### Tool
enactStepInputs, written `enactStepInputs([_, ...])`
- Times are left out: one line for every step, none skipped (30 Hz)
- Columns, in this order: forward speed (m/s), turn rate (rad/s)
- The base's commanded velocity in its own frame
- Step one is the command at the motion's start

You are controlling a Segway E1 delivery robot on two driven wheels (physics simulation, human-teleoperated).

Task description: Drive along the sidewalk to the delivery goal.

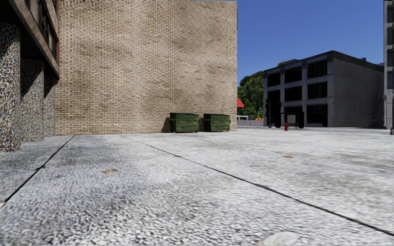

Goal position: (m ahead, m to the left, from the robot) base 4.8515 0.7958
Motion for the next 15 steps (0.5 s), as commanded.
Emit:
enactStepInputs([1.41, 1.06])
enactStepInputs([1.41, 1.06])
enactStepInputs([1.41, 1.06])
enactStepInputs([1.41, 1.06])
enactStepInputs([1.41, 0.97])
enactStepInputs([1.41, 0.74])
enactStepInputs([1.41, 0.30])
enactStepInputs([1.41, 0.13])
enactStepInputs([1.41, 0.04])
enactStepInputs([1.41, 0.00])
enactStepInputs([1.41, 0.00])
enactStepInputs([1.41, 0.00])
enactStepInputs([1.41, 0.00])
enactStepInputs([1.41, 0.00])
enactStepInputs([1.41, 0.00])
